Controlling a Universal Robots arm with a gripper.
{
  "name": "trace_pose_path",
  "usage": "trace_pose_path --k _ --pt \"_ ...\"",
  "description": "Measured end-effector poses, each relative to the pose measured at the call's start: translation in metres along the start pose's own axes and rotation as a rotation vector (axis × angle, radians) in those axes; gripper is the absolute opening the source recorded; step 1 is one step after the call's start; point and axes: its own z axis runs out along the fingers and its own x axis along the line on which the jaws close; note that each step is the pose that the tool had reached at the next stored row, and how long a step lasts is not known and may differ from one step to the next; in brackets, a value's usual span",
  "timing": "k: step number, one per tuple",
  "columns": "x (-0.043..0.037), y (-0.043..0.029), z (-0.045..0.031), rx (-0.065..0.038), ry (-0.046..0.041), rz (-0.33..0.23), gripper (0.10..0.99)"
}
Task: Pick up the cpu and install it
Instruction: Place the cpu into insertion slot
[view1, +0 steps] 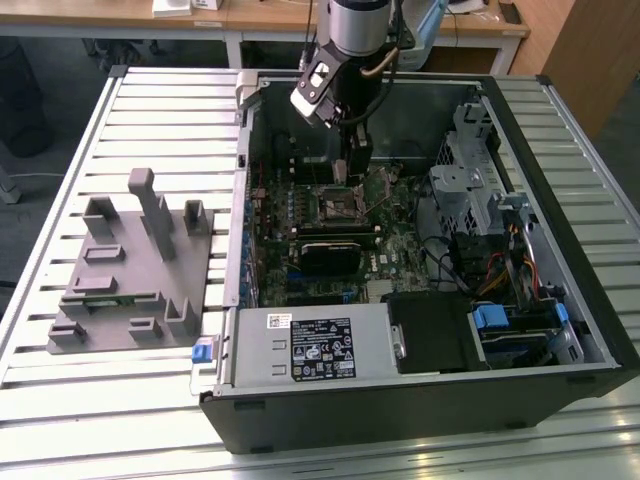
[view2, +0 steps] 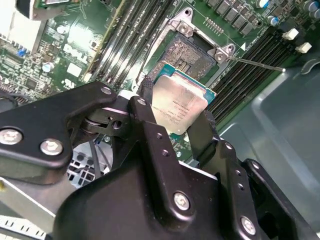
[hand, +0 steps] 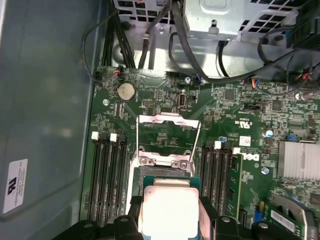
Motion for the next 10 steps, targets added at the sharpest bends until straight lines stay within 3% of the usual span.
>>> trace_pose_path --k 10 --pt "0.0069 -0.0047 0.0156 0.000 0.0000 0.001 0.533"
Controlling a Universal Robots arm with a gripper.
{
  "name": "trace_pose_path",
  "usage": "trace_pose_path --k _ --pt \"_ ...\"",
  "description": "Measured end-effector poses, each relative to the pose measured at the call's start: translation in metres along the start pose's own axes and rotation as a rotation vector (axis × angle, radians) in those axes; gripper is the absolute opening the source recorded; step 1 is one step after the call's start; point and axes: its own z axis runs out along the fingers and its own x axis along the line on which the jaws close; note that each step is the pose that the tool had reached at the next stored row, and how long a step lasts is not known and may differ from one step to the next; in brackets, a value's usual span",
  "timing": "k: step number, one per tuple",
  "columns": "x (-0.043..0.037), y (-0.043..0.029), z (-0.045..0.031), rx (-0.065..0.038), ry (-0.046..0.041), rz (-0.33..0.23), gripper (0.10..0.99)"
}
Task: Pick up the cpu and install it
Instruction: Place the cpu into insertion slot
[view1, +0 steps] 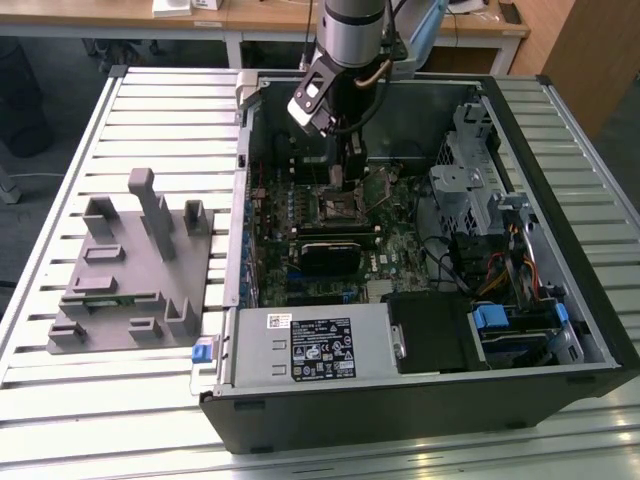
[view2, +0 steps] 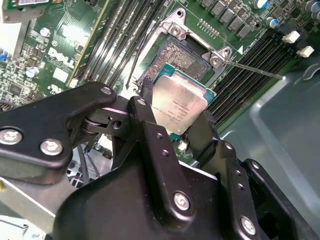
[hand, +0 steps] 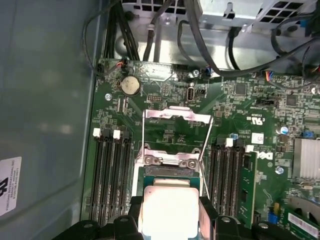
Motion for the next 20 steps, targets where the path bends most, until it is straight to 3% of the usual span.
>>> trace_pose_path --k 20 --pt "0.0002 -0.0036 0.0211 0.000 -0.0013 0.013 0.533"
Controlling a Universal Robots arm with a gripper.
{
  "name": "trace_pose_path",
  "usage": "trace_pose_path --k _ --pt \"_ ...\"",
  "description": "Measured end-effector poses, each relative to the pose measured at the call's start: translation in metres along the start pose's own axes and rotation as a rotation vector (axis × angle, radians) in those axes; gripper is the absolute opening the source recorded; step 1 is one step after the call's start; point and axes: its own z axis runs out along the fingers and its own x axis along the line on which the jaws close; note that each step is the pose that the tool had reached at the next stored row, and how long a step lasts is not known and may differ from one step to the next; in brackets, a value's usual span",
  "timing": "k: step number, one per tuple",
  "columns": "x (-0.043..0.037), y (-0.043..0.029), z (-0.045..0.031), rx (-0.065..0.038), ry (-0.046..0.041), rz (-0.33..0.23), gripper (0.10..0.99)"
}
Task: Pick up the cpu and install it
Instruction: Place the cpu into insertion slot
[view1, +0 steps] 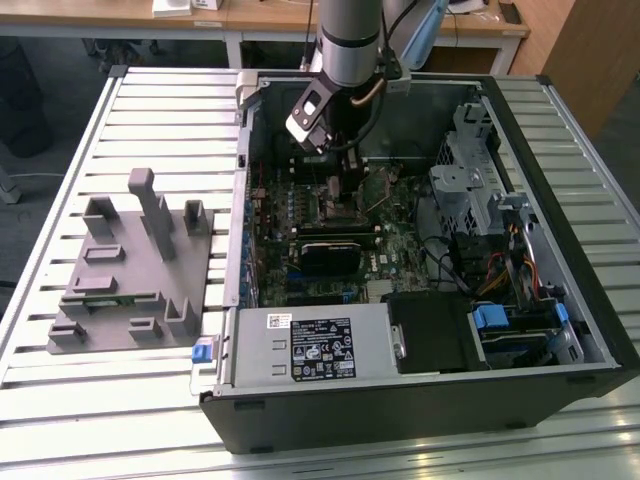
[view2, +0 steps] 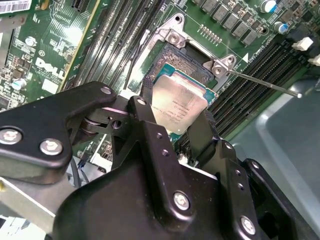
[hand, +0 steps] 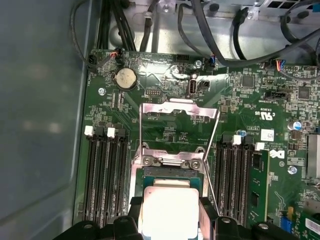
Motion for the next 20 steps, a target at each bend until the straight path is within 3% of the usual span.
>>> trace_pose_path --k 20 --pt "0.0000 -0.0024 0.0152 0.000 -0.0008 0.014 0.533"
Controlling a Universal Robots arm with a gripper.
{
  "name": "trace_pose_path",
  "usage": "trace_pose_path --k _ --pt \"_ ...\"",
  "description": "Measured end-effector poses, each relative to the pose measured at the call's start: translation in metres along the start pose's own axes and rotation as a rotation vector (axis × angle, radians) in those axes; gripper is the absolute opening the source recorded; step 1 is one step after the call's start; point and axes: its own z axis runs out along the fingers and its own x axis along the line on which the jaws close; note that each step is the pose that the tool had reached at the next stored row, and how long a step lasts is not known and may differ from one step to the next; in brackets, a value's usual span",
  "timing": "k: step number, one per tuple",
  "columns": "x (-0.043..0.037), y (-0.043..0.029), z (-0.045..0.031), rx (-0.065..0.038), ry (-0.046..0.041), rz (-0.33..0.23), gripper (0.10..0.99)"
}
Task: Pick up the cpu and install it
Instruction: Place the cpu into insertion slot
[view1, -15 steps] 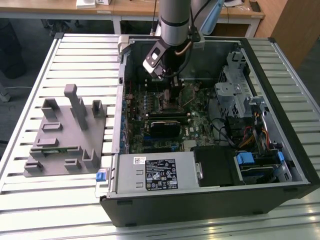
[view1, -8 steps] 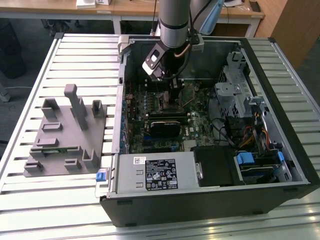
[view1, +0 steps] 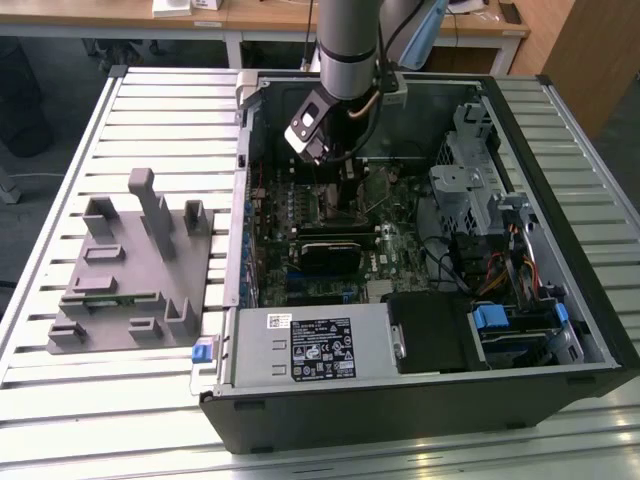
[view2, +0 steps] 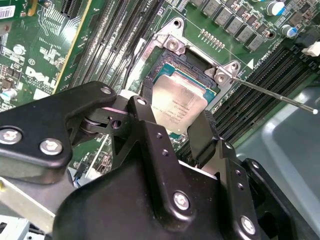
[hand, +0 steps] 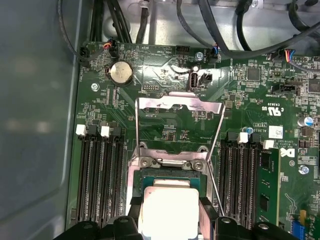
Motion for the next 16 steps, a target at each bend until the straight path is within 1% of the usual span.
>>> trace_pose_path --k 16 --pt "-0.0001 -0.0010 0.0106 0.000 -0.0001 0.000 0.533"
